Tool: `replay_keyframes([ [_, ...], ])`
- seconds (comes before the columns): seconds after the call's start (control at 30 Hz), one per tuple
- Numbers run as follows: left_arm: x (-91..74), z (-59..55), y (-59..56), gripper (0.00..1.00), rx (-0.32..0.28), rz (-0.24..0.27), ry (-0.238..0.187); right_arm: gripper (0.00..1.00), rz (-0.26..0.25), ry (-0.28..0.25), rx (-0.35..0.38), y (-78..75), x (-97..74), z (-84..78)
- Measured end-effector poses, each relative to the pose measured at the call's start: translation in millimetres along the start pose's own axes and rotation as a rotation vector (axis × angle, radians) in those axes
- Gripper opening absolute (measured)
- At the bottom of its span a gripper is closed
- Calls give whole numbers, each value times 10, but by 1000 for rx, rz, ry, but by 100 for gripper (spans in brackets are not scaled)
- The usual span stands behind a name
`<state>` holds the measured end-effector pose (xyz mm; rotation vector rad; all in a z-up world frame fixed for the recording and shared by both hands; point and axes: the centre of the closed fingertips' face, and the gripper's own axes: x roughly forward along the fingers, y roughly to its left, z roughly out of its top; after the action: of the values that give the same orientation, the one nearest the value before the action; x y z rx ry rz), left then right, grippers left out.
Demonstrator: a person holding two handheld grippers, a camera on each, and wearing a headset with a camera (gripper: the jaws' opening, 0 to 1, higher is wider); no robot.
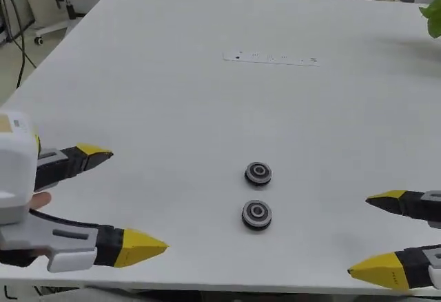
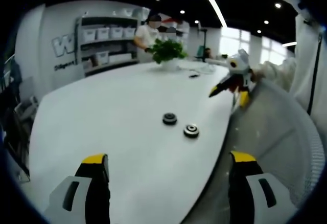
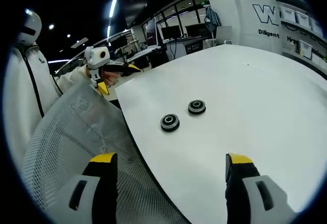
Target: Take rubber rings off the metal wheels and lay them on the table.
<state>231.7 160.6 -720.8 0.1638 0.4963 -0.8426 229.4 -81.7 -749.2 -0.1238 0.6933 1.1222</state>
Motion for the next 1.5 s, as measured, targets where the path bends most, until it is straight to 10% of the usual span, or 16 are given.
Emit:
replay_keyframes([
  [0.77, 236, 298, -243, 95, 76, -126, 6, 79, 75, -54, -55, 32, 53, 243],
  [1.5, 451, 1299, -366, 91, 281, -187, -110, 78, 107, -112, -306, 257, 50, 1205],
])
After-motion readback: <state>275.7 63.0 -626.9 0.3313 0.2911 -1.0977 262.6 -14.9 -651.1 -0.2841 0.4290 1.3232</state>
